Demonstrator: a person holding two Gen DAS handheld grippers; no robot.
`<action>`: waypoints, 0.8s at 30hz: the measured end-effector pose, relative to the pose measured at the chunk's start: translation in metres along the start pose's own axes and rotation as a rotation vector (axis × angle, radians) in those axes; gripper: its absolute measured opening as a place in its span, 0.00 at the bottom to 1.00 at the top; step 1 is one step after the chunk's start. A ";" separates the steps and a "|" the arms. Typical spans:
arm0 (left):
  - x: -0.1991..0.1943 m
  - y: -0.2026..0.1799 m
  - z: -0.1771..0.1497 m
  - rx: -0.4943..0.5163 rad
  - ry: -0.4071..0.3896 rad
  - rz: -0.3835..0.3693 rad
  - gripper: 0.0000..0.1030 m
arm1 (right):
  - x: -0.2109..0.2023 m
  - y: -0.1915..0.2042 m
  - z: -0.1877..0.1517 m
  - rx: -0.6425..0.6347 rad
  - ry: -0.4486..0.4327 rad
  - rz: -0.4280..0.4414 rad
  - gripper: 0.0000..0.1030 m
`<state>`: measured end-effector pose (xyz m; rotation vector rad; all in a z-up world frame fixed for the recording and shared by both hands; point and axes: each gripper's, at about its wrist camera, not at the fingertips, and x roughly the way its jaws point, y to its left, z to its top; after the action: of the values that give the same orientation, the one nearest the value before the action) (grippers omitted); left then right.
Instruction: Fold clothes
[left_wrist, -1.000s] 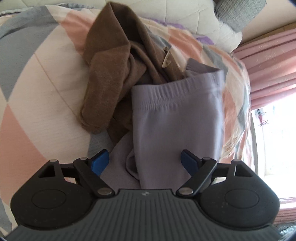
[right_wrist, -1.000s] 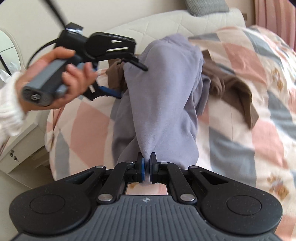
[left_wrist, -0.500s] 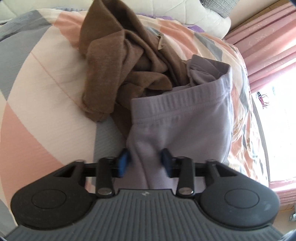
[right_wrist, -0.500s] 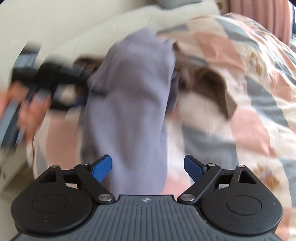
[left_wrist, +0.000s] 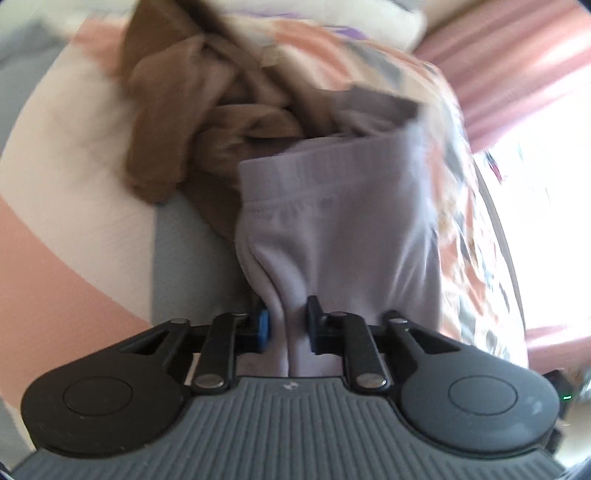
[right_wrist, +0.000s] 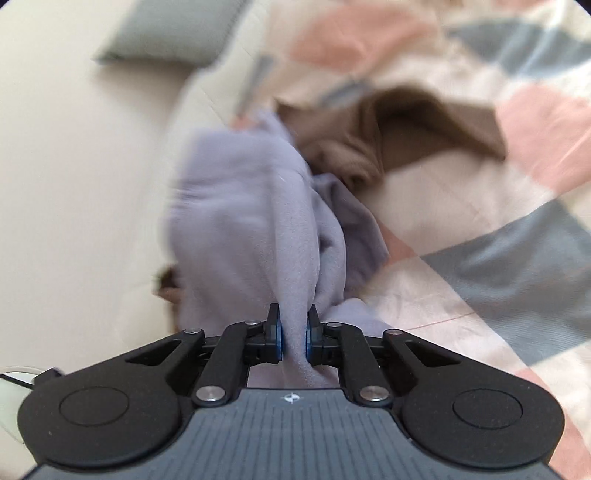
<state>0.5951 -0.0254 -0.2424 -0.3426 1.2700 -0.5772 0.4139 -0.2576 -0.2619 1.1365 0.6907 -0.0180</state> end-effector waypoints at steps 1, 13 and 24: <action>-0.005 -0.012 -0.005 0.033 0.006 -0.022 0.08 | -0.021 0.003 -0.003 -0.015 -0.027 0.006 0.10; -0.042 -0.222 -0.171 0.422 0.120 -0.321 0.08 | -0.331 -0.005 -0.070 -0.091 -0.486 -0.088 0.10; -0.021 -0.285 -0.440 0.708 0.351 -0.076 0.23 | -0.538 -0.141 -0.243 0.152 -0.415 -0.839 0.85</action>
<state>0.1075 -0.2125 -0.1914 0.3166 1.2967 -1.1391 -0.1834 -0.2924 -0.1596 0.8734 0.7511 -1.0031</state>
